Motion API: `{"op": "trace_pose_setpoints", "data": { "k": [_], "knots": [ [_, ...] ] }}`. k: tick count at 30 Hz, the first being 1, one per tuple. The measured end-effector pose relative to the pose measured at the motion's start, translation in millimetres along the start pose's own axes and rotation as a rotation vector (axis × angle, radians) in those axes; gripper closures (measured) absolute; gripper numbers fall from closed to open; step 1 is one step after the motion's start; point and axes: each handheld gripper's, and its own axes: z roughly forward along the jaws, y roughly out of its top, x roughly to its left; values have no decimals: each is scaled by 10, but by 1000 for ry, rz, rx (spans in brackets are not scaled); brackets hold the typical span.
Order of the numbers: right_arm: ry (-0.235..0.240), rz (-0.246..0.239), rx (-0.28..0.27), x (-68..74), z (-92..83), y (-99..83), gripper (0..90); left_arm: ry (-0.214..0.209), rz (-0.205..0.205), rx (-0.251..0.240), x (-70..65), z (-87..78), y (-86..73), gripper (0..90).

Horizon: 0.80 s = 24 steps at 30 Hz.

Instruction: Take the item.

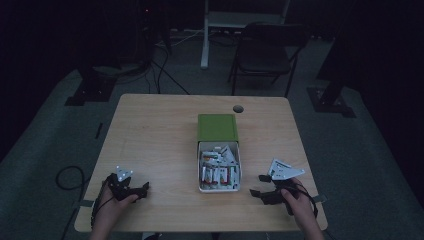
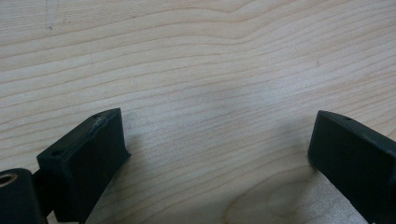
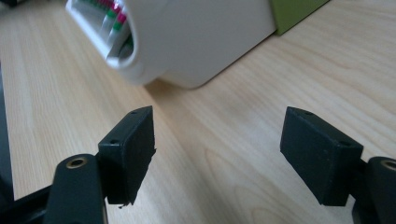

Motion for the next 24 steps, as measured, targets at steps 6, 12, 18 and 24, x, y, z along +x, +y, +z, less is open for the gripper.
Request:
{"op": "trace_pose_setpoints", "data": {
  "k": [6,12,18,24],
  "knots": [
    [11,-35,25,21,21,-65,237,0,0,0,0,0,0,47],
    [29,-69,39,32,71,-110,205,-6,8,1,-2,-1,1,47],
    [7,-108,98,45,156,-153,195,-2,4,3,-8,0,2,44],
    [6,-121,102,51,162,-152,182,2,2,6,-20,-1,2,39]
  ]
}}
